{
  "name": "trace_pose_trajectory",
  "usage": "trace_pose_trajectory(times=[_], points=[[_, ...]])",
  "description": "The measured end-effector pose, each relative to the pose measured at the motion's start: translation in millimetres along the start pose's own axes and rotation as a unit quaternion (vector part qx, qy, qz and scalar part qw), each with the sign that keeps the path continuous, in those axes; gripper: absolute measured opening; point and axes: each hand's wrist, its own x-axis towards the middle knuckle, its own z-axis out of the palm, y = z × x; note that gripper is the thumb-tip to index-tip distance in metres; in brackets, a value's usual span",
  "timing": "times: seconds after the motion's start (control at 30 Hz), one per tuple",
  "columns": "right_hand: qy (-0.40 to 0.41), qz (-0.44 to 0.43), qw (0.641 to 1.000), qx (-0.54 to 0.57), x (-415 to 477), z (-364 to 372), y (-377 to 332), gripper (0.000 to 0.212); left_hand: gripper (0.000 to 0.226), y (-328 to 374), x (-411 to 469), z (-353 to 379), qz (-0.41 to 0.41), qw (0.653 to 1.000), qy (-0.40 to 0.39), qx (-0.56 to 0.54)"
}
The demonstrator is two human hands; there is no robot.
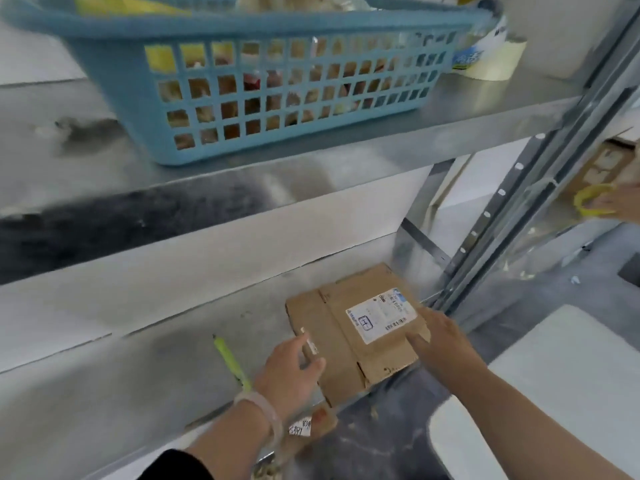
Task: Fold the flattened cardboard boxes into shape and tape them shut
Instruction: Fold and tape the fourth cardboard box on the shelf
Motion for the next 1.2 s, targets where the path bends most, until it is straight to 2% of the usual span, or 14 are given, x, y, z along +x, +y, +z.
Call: trace_pose_trajectory(times=[0.07,0.17,0.27,0.4,0.57,0.67,0.73,0.83,0.97,1.1,1.13,1.2], points=[[-0.021,-0.003,1.0,0.011,23.0,-10.9,0.3,0.046,0.059,6.6,7.5,11.6,-0.051,0.997,0.008,-0.055],[-0.071,-0.007,0.997,0.019,48.2,-13.8,2.1,0.048,0.051,7.6,19.9,24.3,-0.107,0.983,0.044,-0.142],[-0.068,0.011,0.994,0.08,65.3,-11.0,13.0,0.05,0.049,-15.8,36.2,40.1,-0.155,0.953,0.075,-0.248],[-0.079,0.031,0.981,0.174,77.8,-10.7,20.7,0.05,0.039,17.9,22.8,26.3,-0.175,0.922,0.129,-0.32],[-0.074,-0.018,0.95,0.303,78.0,-14.5,10.6,0.038,0.043,22.9,13.0,11.7,-0.132,0.91,0.203,-0.337],[-0.077,-0.062,0.942,0.322,77.4,-21.5,1.0,0.033,0.039,23.4,4.6,-5.2,-0.077,0.91,0.241,-0.327],[-0.086,-0.088,0.943,0.31,78.0,-23.3,-6.4,0.029,0.04,22.9,1.4,-16.5,-0.04,0.917,0.277,-0.285],[-0.115,-0.125,0.943,0.287,76.8,-20.9,-16.5,0.026,0.038,21.6,-2.0,-27.1,0.012,0.928,0.284,-0.243],[-0.128,-0.171,0.935,0.284,70.9,-14.8,-24.4,0.027,0.044,11.6,-1.8,-28.2,0.023,0.948,0.288,-0.136],[-0.139,-0.221,0.933,0.247,63.7,-8.4,-28.4,0.022,0.077,7.4,-5.6,-27.4,0.063,0.946,0.249,-0.199],[-0.127,-0.244,0.934,0.227,63.3,-6.3,-27.9,0.022,0.078,9.4,-7.2,-29.5,0.068,0.943,0.248,-0.209],[-0.125,-0.281,0.936,0.173,63.1,-3.4,-26.9,0.029,0.066,17.1,-10.1,-36.8,0.092,0.932,0.253,-0.241]])
